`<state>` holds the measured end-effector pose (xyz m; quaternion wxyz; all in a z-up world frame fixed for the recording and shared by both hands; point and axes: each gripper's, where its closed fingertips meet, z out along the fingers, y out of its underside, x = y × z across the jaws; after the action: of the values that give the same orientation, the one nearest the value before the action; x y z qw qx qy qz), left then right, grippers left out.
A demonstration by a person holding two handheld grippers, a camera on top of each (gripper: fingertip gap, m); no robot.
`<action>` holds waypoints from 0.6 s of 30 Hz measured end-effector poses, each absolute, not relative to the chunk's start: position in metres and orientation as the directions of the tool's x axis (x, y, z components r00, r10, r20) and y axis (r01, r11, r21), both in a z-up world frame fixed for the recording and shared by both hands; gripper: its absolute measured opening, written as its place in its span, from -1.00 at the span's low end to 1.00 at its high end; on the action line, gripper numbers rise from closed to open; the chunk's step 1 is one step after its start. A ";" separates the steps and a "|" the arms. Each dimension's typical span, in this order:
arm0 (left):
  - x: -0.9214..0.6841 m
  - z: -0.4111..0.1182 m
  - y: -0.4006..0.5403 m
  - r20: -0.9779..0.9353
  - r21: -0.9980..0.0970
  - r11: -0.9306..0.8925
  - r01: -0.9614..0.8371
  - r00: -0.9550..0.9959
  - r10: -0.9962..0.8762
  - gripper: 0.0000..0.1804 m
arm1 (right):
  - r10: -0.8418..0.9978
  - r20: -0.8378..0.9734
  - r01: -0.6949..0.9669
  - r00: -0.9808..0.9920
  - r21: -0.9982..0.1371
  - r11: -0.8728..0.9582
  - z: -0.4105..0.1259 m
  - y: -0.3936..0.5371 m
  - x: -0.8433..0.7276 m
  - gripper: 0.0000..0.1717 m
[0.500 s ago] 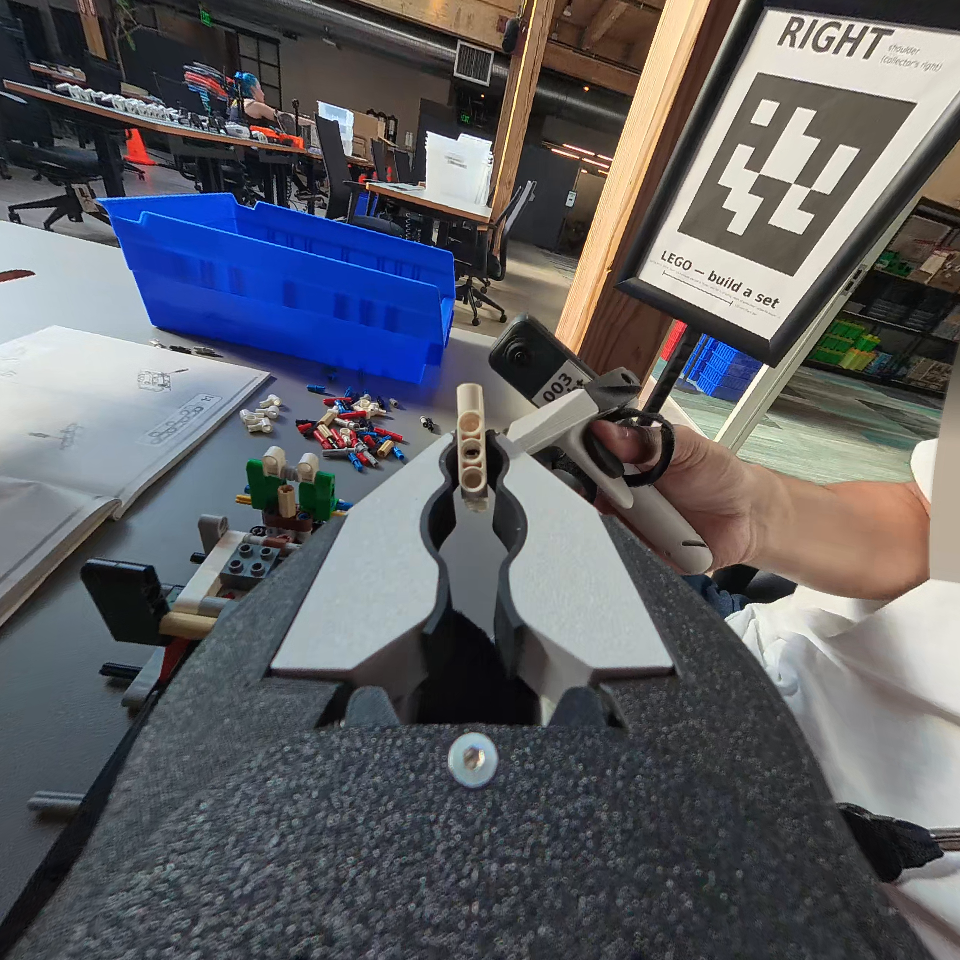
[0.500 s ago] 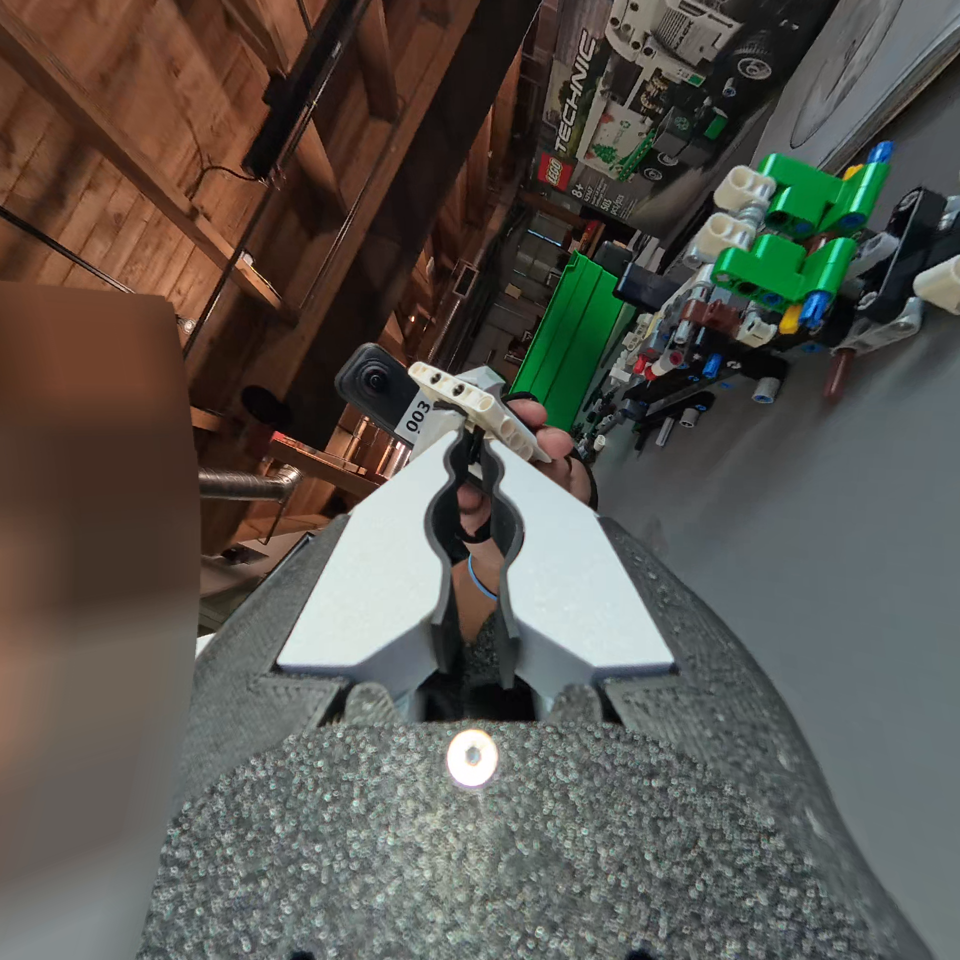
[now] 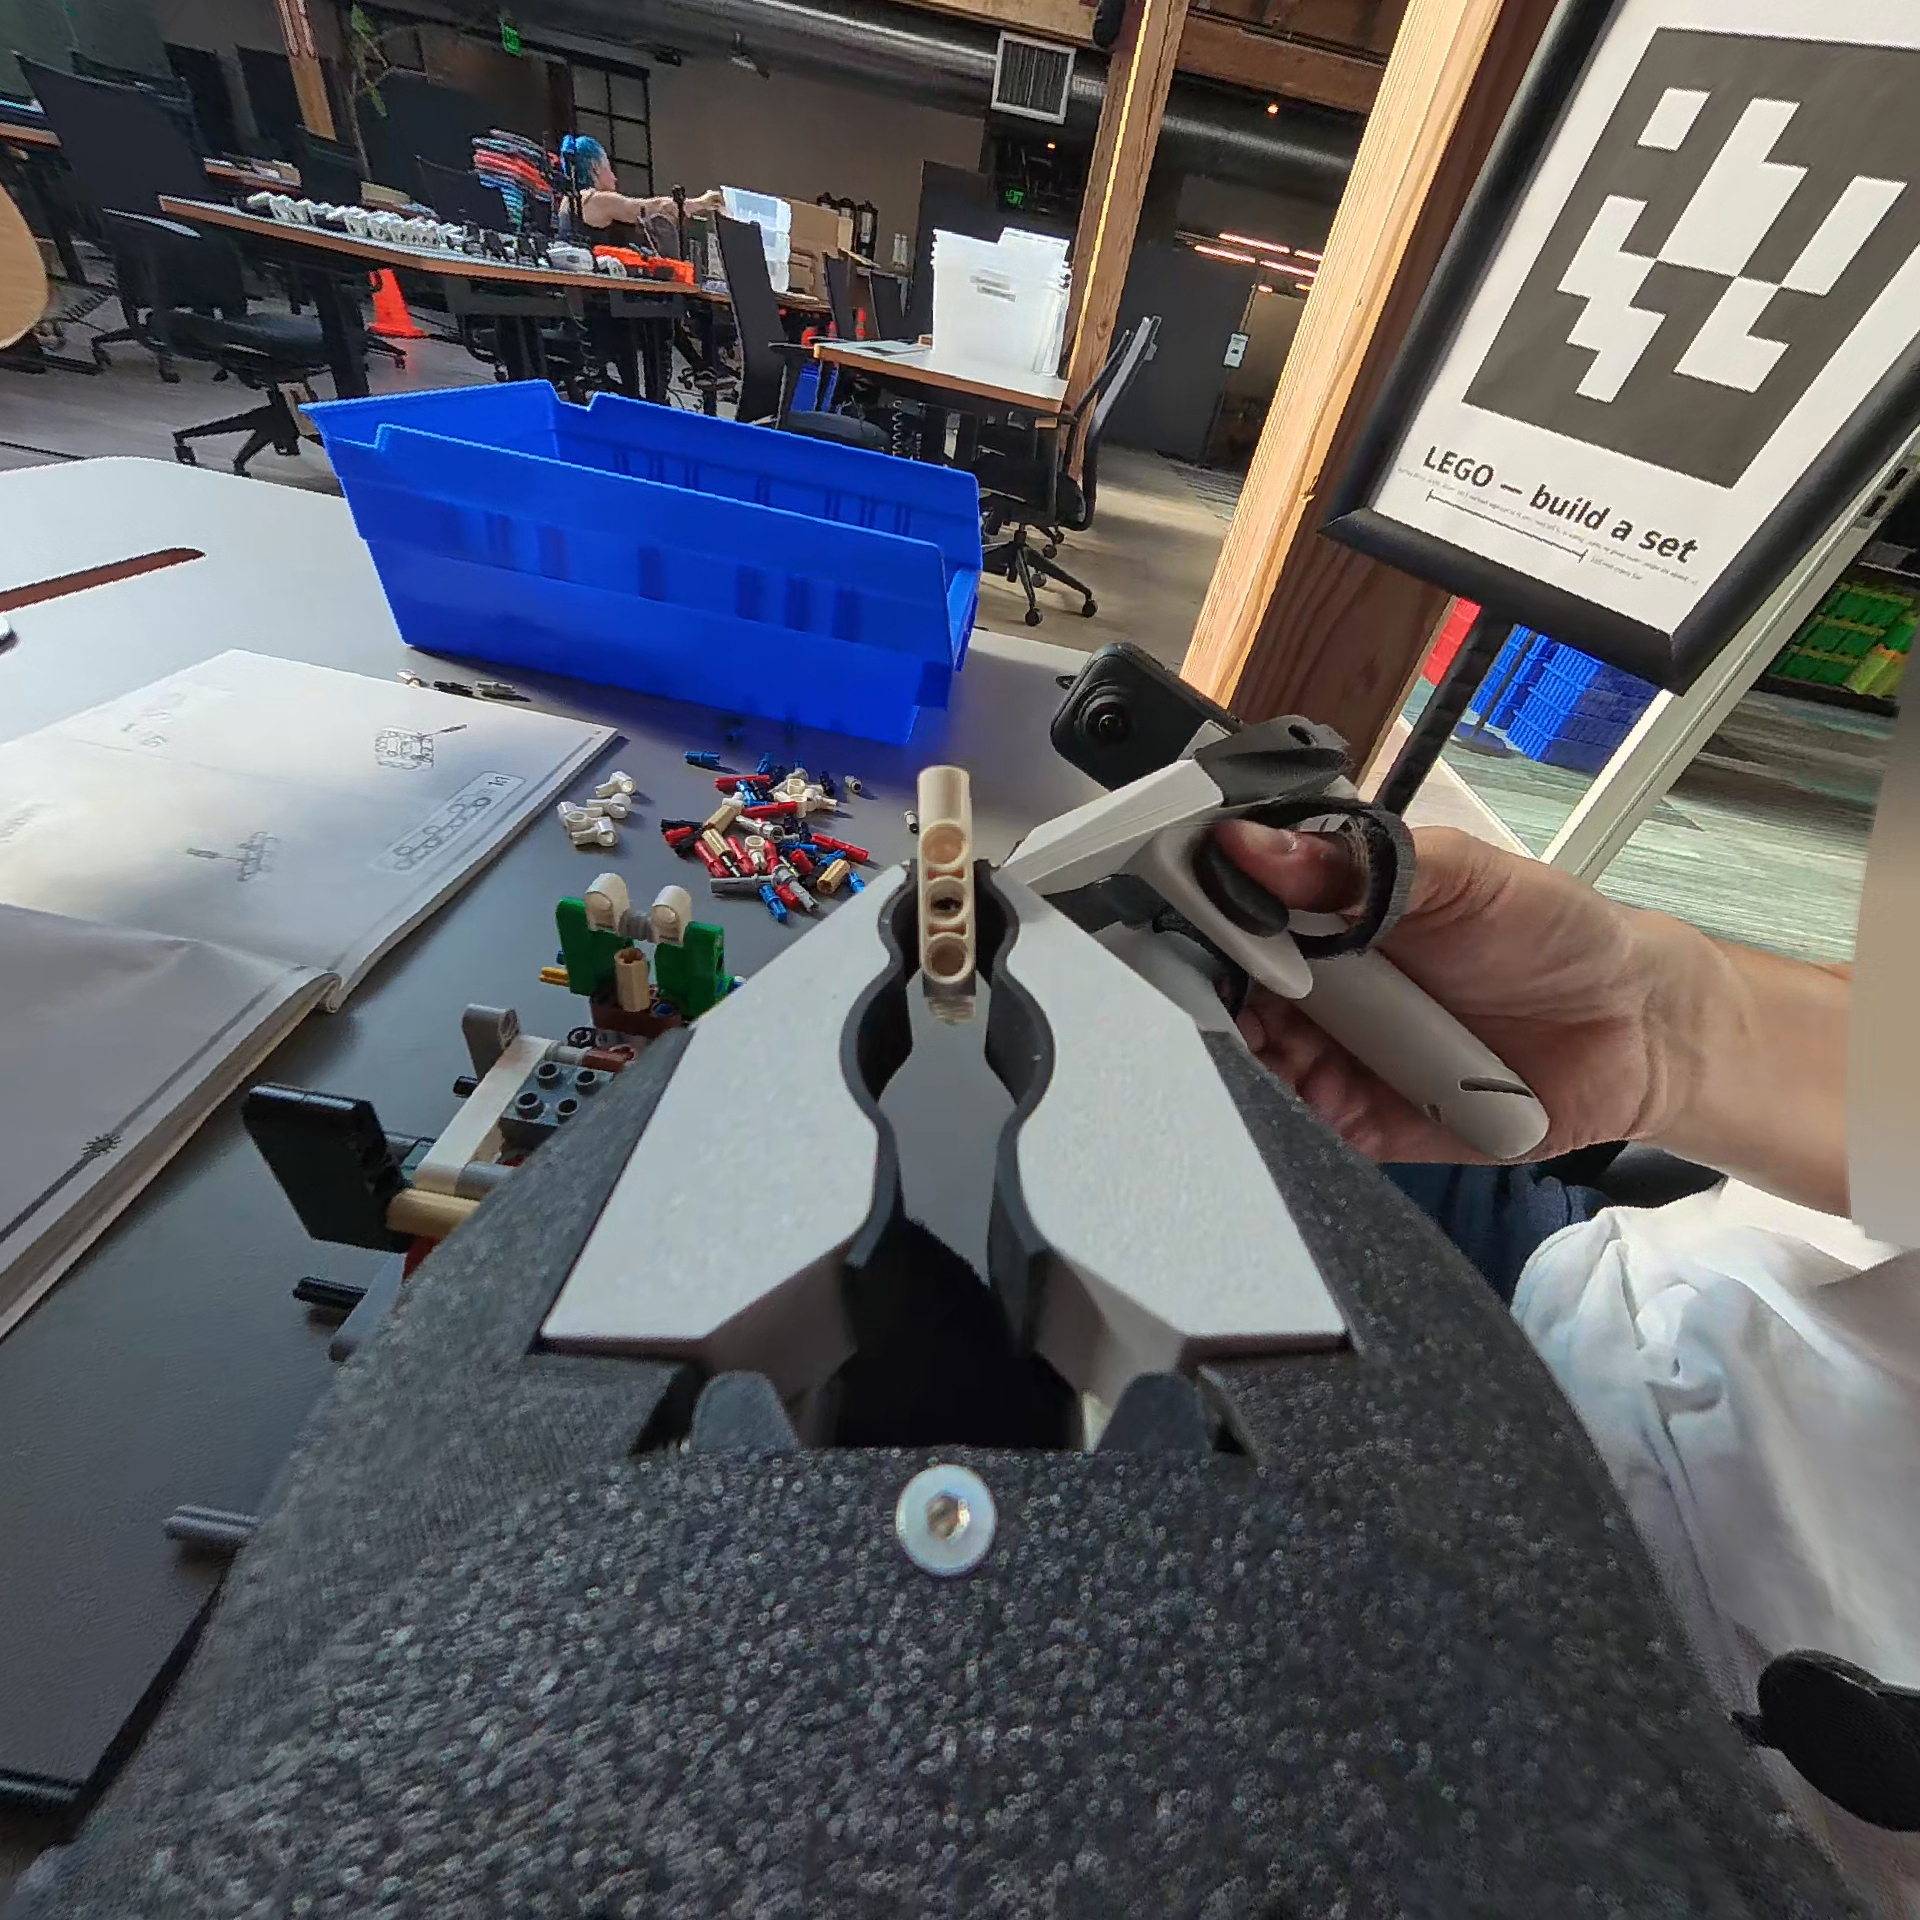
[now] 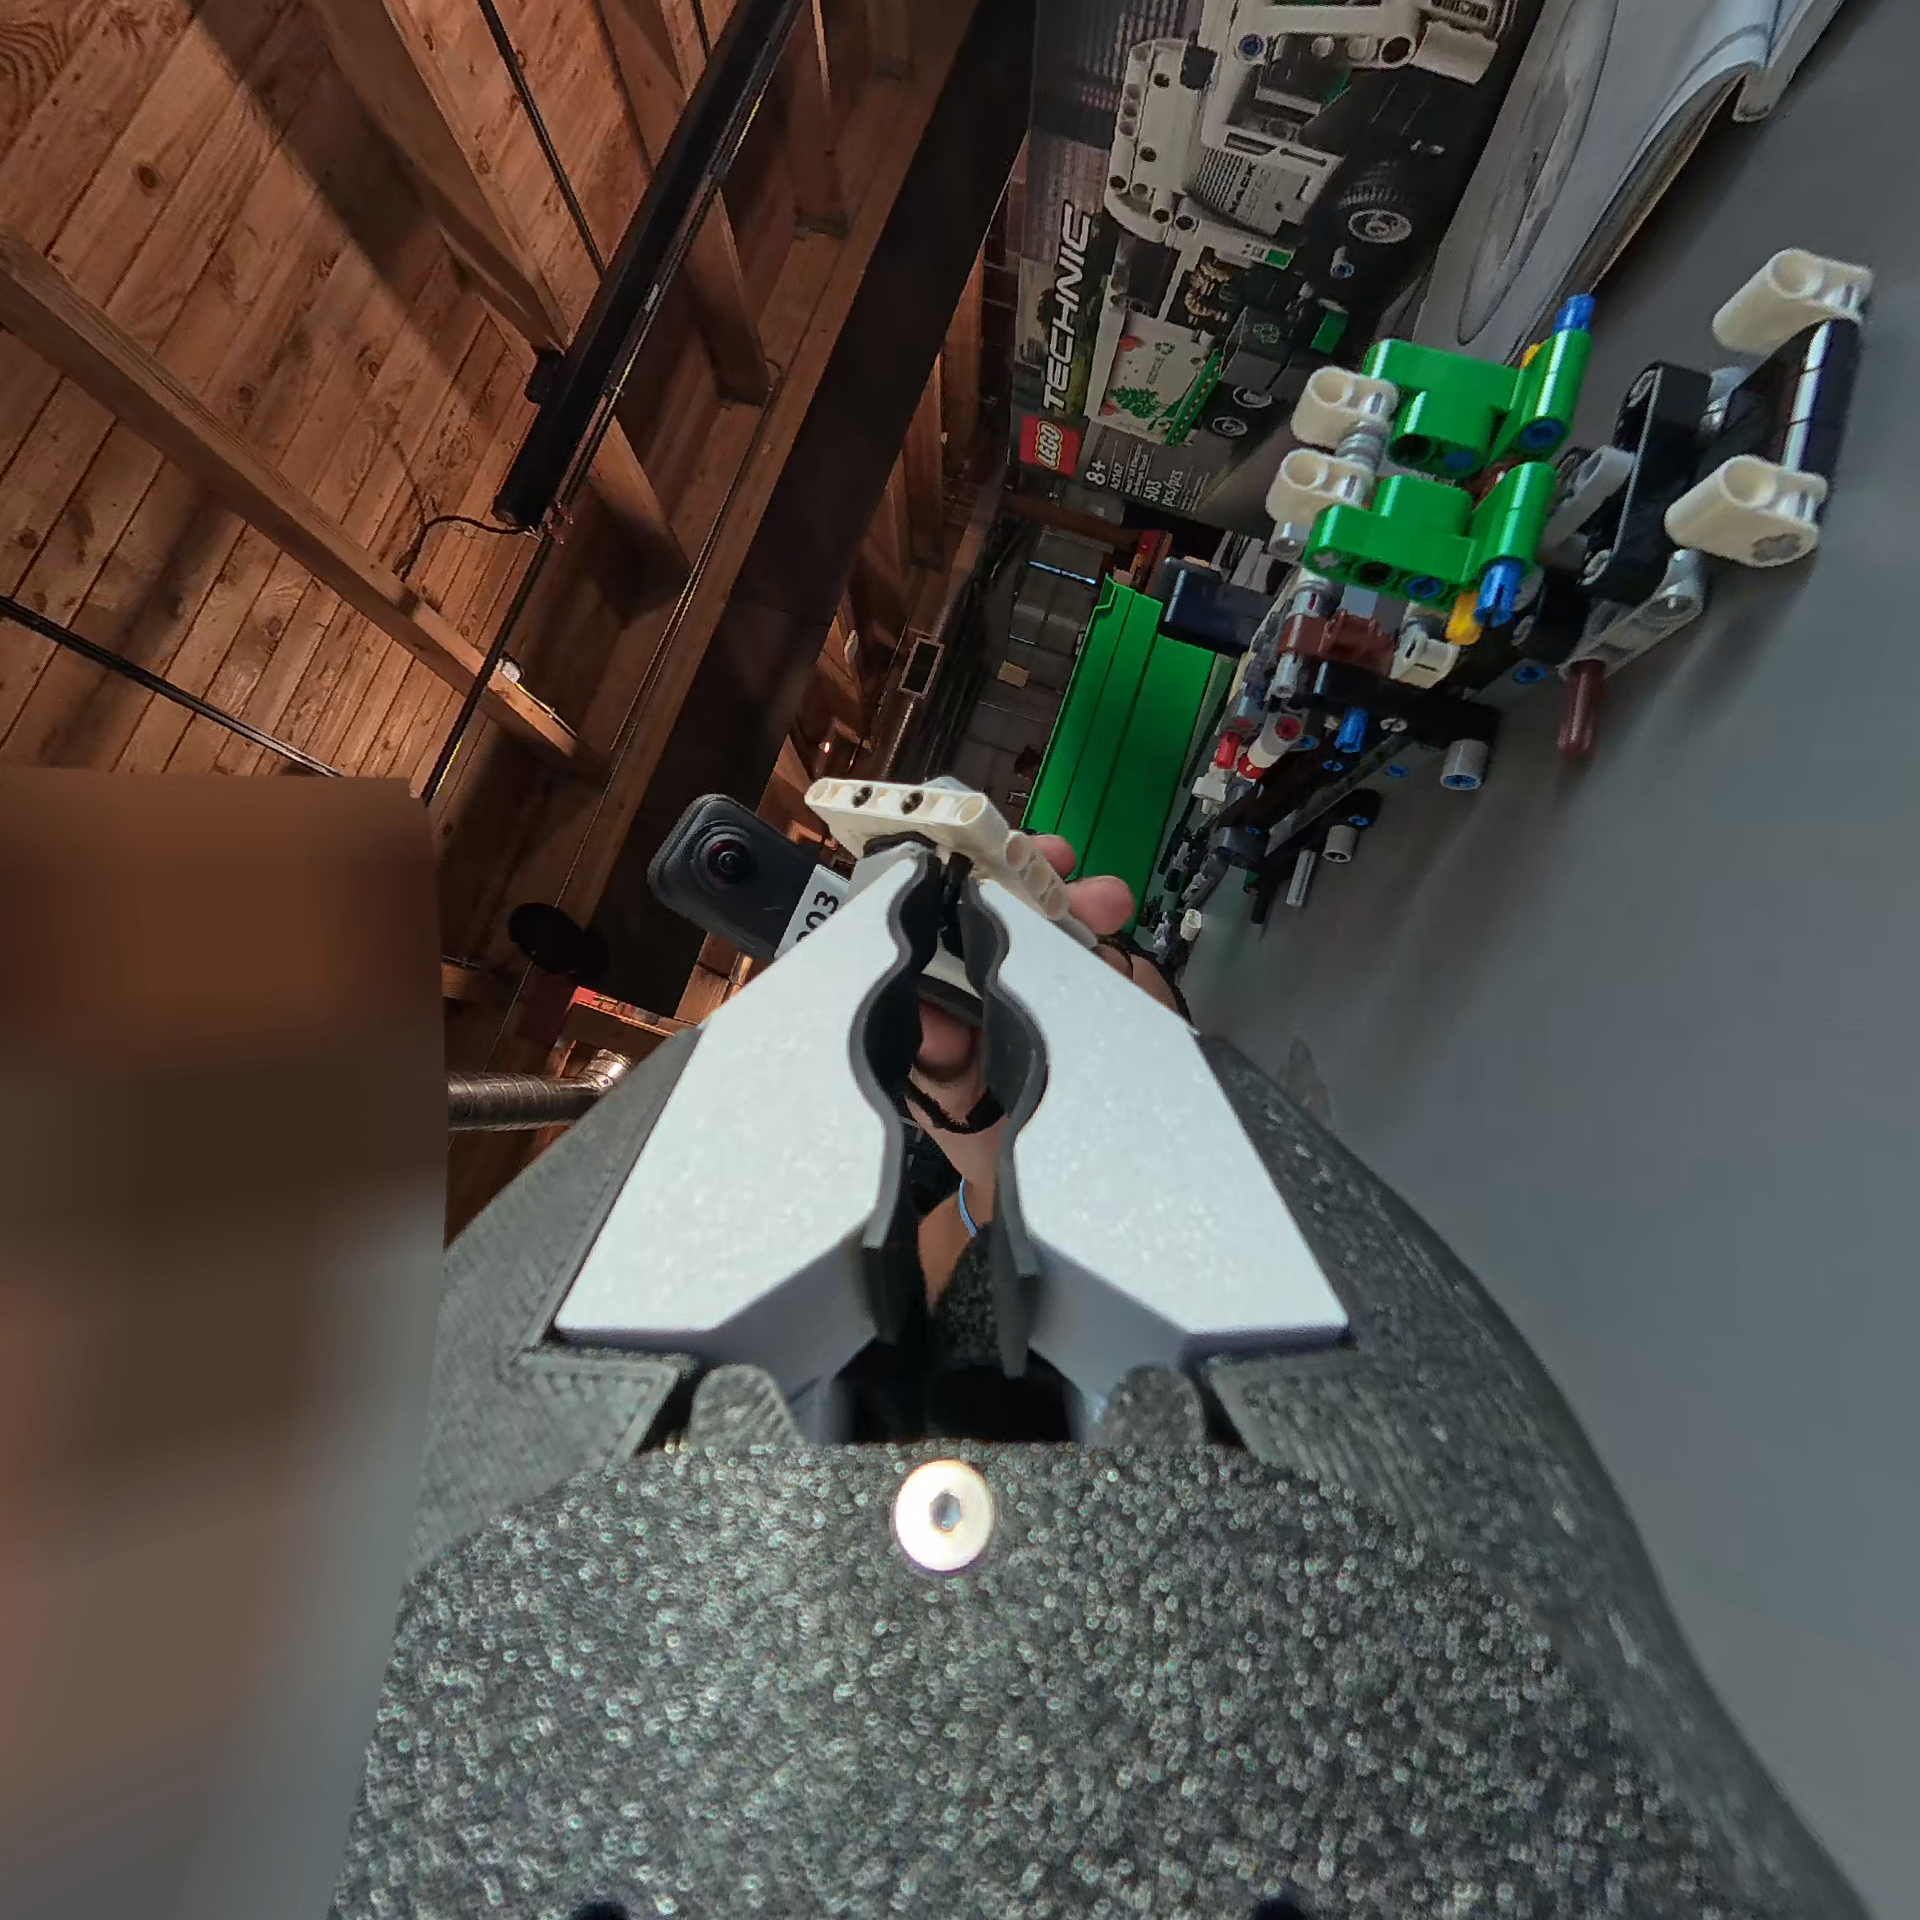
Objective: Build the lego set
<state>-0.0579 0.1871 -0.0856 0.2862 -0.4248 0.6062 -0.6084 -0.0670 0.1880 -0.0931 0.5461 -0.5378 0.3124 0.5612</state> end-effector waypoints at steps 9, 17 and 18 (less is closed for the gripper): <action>-0.054 -0.090 0.189 0.124 -0.984 -0.067 -0.164 -0.366 -0.922 -0.94 | 0.214 -0.947 -0.953 0.241 -0.273 -0.133 -0.098 0.192 -0.060 -1.00; -0.049 -0.101 0.197 0.197 -0.964 -0.125 -0.233 -0.322 -0.926 -0.94 | 0.134 -0.932 -0.927 0.336 -0.352 -0.128 -0.106 0.196 -0.053 -1.00; -0.049 -0.101 0.199 0.195 -0.965 -0.123 -0.233 -0.316 -0.929 -0.94 | 0.120 -0.930 -0.923 0.346 -0.361 -0.132 -0.108 0.196 -0.052 -1.00</action>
<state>-0.0487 0.1987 -0.1013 0.3097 -0.4961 0.5854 -0.5615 -0.0522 0.1960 -0.1078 0.5655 -0.5944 0.3378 0.4614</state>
